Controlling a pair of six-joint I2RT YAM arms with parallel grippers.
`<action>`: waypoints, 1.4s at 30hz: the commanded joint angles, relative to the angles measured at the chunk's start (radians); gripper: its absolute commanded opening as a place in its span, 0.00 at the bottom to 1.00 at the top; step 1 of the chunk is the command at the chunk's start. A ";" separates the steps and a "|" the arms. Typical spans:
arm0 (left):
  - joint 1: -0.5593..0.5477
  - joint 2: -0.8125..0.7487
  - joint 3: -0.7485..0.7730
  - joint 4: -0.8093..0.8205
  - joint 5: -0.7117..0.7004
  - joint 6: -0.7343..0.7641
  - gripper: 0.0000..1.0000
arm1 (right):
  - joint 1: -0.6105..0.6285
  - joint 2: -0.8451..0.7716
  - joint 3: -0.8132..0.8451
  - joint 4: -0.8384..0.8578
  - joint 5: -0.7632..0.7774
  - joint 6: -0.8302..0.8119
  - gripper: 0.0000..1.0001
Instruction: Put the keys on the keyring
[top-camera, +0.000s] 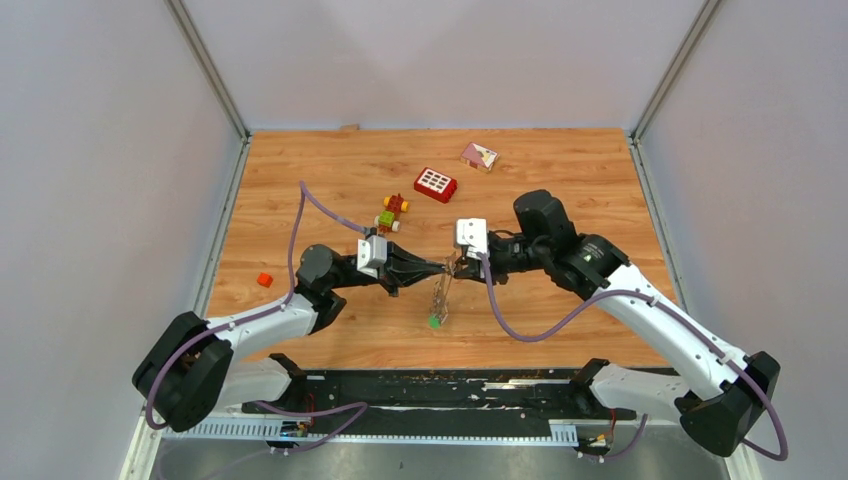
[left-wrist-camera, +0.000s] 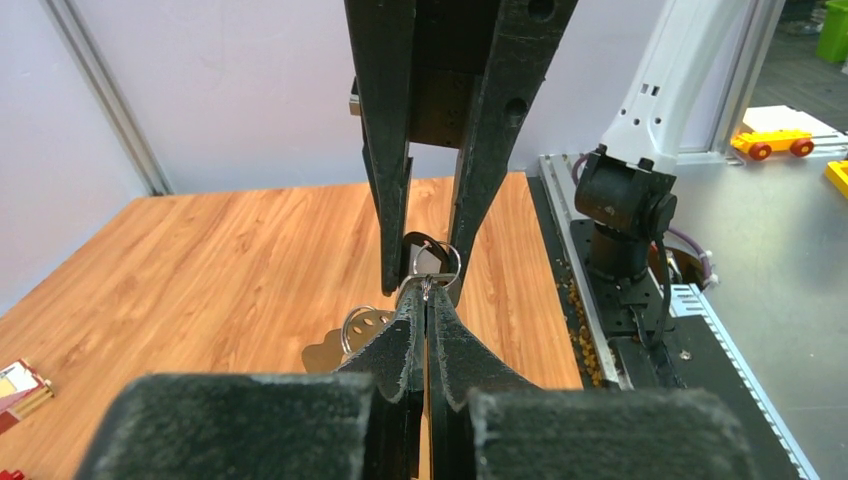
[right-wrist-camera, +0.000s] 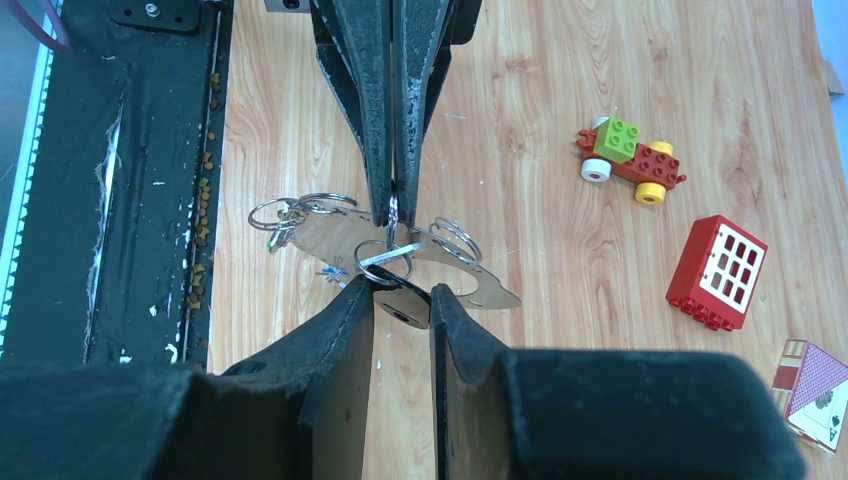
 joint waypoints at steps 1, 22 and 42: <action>0.005 -0.002 0.025 0.023 -0.011 0.029 0.00 | -0.002 0.018 0.064 -0.030 0.011 -0.024 0.00; 0.006 0.005 0.044 -0.050 -0.038 0.073 0.00 | 0.020 0.021 0.136 -0.089 0.226 -0.070 0.00; 0.005 0.041 0.115 -0.247 -0.128 0.209 0.77 | 0.019 -0.052 -0.009 -0.162 0.665 -0.152 0.00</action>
